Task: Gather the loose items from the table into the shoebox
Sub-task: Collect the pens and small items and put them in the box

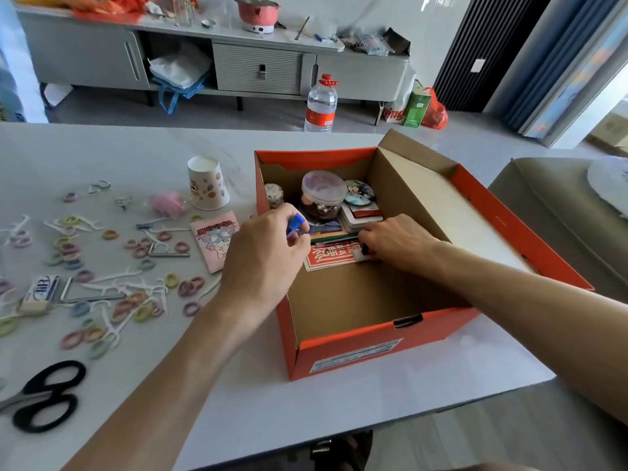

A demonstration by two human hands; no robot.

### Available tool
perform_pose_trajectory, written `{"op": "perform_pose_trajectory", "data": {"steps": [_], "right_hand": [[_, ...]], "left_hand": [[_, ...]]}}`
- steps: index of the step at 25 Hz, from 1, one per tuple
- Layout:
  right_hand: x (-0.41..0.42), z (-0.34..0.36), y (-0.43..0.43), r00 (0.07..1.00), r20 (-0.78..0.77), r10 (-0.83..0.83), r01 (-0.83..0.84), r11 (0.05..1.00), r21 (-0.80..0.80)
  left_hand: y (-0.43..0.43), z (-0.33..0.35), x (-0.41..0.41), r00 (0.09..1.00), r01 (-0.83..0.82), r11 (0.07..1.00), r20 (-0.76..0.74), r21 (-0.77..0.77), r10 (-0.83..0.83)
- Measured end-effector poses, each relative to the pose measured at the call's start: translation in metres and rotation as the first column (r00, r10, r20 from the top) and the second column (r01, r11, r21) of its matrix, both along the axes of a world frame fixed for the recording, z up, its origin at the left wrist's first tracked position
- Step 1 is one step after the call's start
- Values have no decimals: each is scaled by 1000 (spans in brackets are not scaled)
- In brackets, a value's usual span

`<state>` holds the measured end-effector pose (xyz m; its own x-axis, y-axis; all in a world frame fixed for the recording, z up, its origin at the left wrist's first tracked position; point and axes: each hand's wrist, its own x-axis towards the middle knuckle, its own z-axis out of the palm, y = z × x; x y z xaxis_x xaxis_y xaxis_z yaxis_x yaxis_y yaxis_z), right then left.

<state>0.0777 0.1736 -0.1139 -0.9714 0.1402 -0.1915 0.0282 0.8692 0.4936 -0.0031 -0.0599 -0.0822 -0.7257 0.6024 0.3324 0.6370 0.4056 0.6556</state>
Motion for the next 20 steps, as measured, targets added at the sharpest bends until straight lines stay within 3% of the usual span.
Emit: {"op": "perform_pose_trajectory", "data": {"steps": [10,12,13,14,15,16,17,18,20], "right_hand": [[4,5,-8,996,-18,-86,87,994,66],[5,9,-8,986,-106,-130,131,991,6],[5,13,-9,960,-187,-209,190,975,-115],[5,19,-11,907,-241,-344,250,903,-349],[6,24,-13,829,-213,-517,279,713,-643],[6,29,-16,739,-86,-668,270,411,-871],[8,33,-20,666,67,-743,246,134,-960],[10,34,-22,624,179,-761,241,-31,-970],[15,31,-22,595,337,-729,328,-162,-931]], "left_hand": [[0,-1,-3,1000,4,1000,12,7,-4],[0,0,-3,1000,10,1000,10,9,-10],[0,0,-4,1000,12,1000,13,8,-12],[0,0,-4,1000,13,1000,17,5,-13],[0,0,-4,1000,13,1000,24,3,-14],[0,1,-4,999,14,1000,32,3,-14],[0,1,-5,999,14,1000,41,1,-14],[0,2,-4,999,13,1000,48,-2,-13],[-1,2,-4,998,8,1000,59,-4,-7]]}}
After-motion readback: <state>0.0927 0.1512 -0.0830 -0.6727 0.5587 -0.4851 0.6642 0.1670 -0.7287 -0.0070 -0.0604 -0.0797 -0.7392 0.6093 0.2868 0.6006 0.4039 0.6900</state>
